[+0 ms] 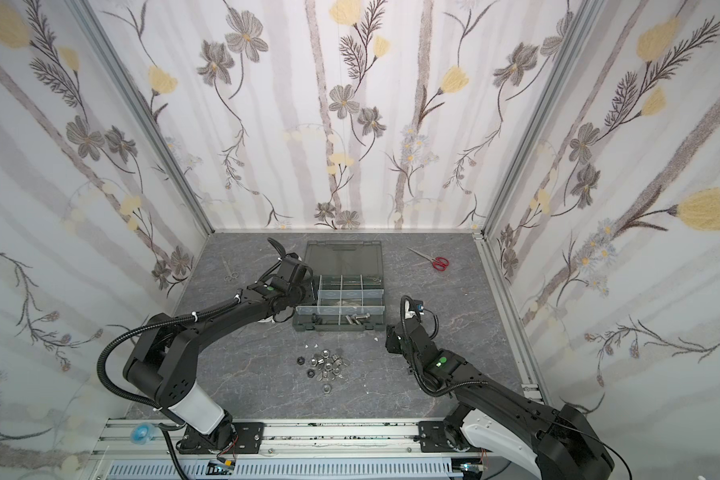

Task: Sort the screws and nuts into containers
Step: 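Carry the black nut into a box compartment and open the left gripper, then raise the left gripper from the box while the right moves over the nut pile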

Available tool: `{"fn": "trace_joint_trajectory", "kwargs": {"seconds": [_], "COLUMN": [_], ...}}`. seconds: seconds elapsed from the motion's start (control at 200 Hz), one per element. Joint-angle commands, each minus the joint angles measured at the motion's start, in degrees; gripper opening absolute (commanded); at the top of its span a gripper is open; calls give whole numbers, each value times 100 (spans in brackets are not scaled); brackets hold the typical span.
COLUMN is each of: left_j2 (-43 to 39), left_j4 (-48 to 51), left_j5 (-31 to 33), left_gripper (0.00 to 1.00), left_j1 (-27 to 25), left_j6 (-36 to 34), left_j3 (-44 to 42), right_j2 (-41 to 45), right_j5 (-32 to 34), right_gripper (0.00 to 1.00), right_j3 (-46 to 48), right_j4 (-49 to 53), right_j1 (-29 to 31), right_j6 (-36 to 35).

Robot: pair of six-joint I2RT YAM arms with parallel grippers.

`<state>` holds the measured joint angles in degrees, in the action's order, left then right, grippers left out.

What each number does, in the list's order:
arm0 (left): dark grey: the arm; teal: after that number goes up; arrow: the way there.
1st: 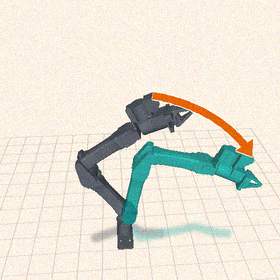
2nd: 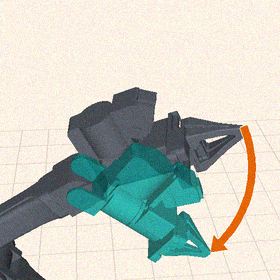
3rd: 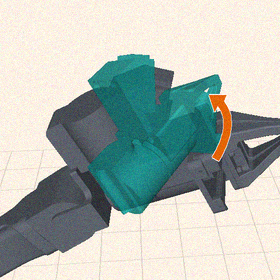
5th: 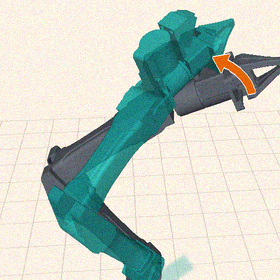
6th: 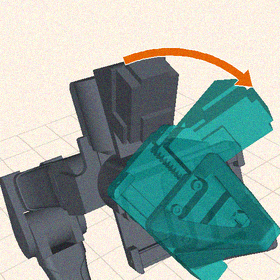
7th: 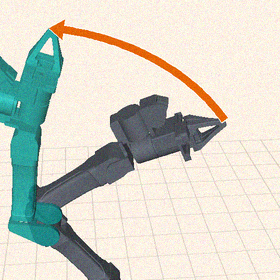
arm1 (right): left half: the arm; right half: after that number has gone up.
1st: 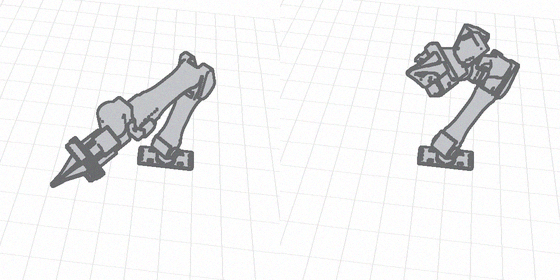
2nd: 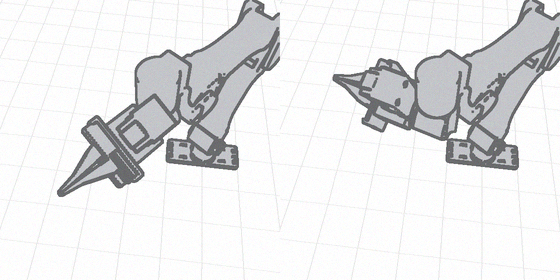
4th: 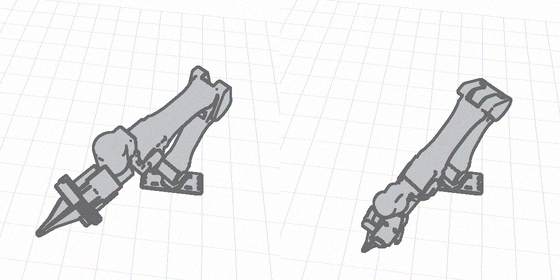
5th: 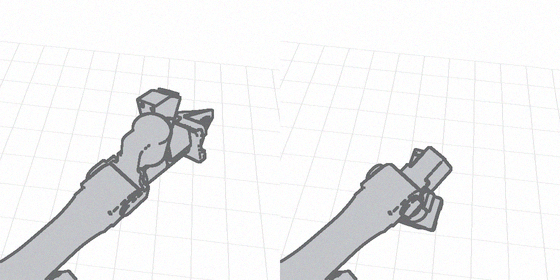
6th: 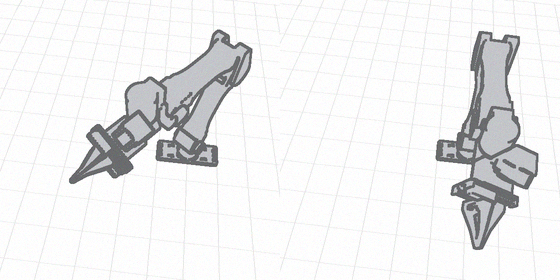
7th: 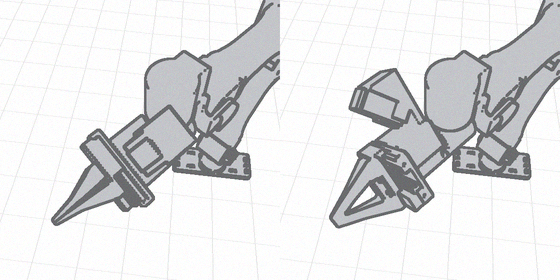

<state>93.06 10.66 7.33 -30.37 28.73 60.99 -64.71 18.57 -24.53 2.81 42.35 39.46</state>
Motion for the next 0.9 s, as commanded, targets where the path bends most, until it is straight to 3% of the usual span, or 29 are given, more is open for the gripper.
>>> {"fn": "trace_joint_trajectory", "kwargs": {"seconds": [0.0, 0.295, 0.649, 0.894], "left_j2": [-212, -1079, -2437, -2977], "left_j4": [-116, -140, -397, -463], "left_j5": [126, 185, 641, 591], "left_gripper": [67, 79, 80, 81], "left_j1": [13, 36, 49, 47], "left_j6": [112, 318, 671, 856], "left_j3": [-81, -620, -1632, -2195], "right_j2": [-92, -413, -773, -1134], "right_j5": [94, -68, -241, -554], "right_gripper": [59, 59, 59, 59], "right_j3": [-74, -281, -679, -936], "right_j4": [-122, -230, -254, -436], "right_j1": [8, 2, 7, 43], "right_j6": [11, -118, -435, -557]}}
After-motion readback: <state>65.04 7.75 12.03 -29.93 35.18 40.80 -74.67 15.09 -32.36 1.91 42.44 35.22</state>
